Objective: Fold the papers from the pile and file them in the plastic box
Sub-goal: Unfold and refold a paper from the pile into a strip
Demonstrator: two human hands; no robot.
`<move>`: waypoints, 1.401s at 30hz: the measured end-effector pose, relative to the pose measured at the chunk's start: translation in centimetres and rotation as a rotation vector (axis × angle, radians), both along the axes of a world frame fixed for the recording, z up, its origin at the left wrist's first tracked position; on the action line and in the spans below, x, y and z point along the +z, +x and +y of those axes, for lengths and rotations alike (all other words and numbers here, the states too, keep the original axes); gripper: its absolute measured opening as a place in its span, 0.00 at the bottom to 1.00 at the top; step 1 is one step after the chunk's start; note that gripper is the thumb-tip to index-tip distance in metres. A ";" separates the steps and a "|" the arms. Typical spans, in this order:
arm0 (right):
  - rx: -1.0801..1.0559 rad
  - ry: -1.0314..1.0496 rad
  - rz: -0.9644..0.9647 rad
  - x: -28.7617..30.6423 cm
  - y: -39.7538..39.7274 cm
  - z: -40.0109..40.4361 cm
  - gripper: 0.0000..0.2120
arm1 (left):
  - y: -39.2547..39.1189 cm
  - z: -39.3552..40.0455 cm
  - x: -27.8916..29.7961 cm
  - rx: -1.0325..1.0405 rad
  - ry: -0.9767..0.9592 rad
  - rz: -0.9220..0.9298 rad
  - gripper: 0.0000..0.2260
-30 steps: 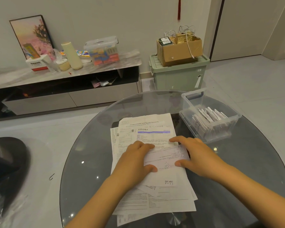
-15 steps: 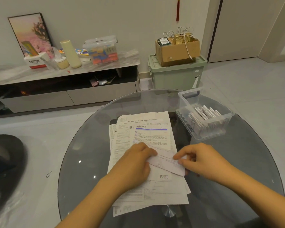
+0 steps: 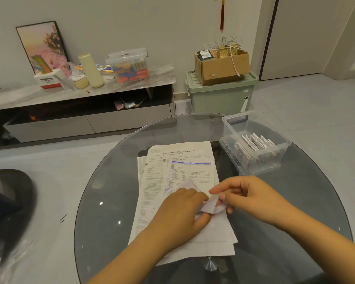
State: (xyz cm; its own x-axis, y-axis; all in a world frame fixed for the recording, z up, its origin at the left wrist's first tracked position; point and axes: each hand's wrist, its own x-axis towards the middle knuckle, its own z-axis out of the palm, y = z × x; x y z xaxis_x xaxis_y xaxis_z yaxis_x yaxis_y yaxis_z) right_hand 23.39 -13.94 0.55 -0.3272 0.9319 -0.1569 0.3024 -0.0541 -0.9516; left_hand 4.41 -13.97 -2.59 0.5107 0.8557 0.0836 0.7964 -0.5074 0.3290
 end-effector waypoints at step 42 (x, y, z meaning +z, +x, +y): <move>0.263 0.513 -0.661 -5.2 -1.7 3.8 0.17 | -2.0 2.1 -0.1 0.096 -0.012 0.067 0.14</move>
State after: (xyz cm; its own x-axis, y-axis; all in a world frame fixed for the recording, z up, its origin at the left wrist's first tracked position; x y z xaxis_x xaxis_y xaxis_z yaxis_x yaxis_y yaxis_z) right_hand 21.67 -10.11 -4.67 -0.5316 0.8466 0.0273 0.7429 0.4815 -0.4650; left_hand 2.39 -11.84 -2.66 0.4305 0.9016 0.0414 0.8617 -0.4242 0.2784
